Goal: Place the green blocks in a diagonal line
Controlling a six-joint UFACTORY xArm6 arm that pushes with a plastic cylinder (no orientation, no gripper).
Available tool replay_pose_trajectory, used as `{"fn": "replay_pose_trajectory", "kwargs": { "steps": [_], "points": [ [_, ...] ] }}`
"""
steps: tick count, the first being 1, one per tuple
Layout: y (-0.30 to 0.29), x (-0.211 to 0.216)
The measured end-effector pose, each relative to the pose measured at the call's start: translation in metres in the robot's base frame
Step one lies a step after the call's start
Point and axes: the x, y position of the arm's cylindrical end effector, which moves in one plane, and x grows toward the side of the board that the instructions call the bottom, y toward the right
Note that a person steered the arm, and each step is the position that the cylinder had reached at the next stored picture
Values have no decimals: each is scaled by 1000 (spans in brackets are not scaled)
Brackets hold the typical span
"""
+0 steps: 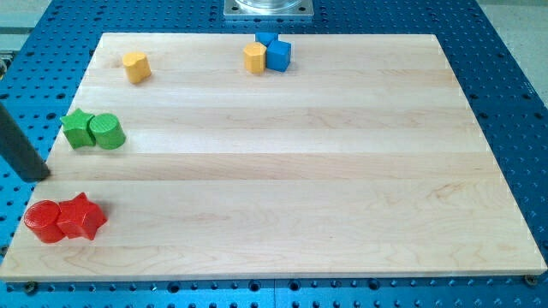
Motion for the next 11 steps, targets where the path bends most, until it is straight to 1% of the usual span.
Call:
{"fn": "replay_pose_trajectory", "kwargs": {
  "steps": [1,2,4,5,8,9,10,11],
  "points": [
    [0,-26],
    [1,-64],
    [129,-63],
    [152,-61],
    [154,-59],
    [147,-61],
    [170,-88],
    [190,-101]
  ]
}}
